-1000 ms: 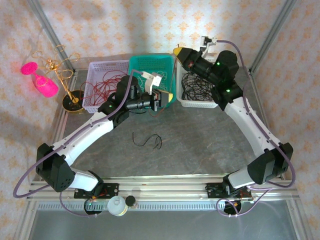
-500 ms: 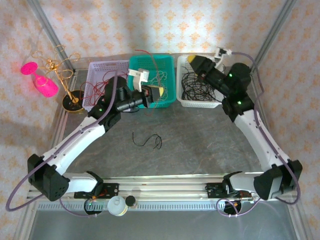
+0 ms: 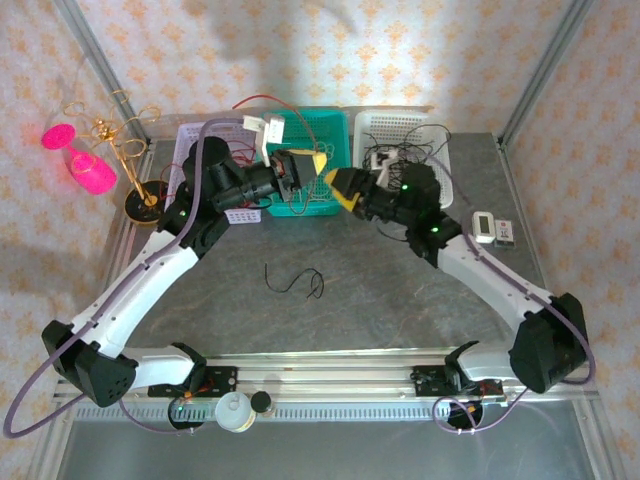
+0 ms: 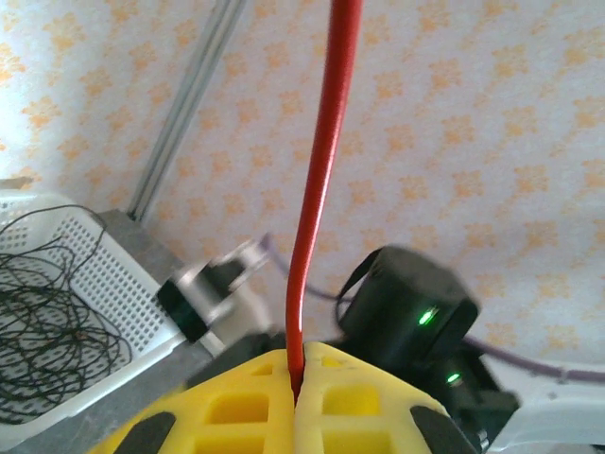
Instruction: Untangle the cables
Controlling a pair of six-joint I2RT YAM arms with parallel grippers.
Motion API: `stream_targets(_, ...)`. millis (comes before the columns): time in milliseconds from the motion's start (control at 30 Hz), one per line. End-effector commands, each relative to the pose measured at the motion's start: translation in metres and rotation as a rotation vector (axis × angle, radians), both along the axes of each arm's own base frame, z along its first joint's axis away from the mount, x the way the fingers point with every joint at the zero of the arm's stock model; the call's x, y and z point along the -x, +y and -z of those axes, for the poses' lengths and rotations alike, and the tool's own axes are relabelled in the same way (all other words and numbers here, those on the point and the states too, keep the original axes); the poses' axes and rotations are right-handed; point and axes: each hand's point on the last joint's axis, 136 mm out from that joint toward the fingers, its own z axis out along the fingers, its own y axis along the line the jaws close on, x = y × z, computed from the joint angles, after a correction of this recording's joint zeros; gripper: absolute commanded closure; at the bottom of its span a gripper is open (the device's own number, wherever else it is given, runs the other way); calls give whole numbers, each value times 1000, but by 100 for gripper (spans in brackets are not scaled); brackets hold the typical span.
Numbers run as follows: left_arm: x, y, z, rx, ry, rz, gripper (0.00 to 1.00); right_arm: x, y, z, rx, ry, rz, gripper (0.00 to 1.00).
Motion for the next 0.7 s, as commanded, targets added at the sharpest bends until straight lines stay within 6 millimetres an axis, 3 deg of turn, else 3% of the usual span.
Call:
stream_targets(0,13,-2,-31,50,-69,63,100,8,22,-7,-73,-18,-60,27)
stream_targets(133,18,-2,-33,52,-76,77,100,17,49,-2,-83,10,-149,27)
stream_targets(300,20,-2,-30,41,-73,86,100,19,70,-10,-100,-8,-213,27)
stream_targets(533,25,-1,-36,63,-81,101,100,11,93,8,-98,9,-260,27)
stream_targets(667,33,-1,-43,75,-99,122,100,0,103,13,-110,39,-264,37)
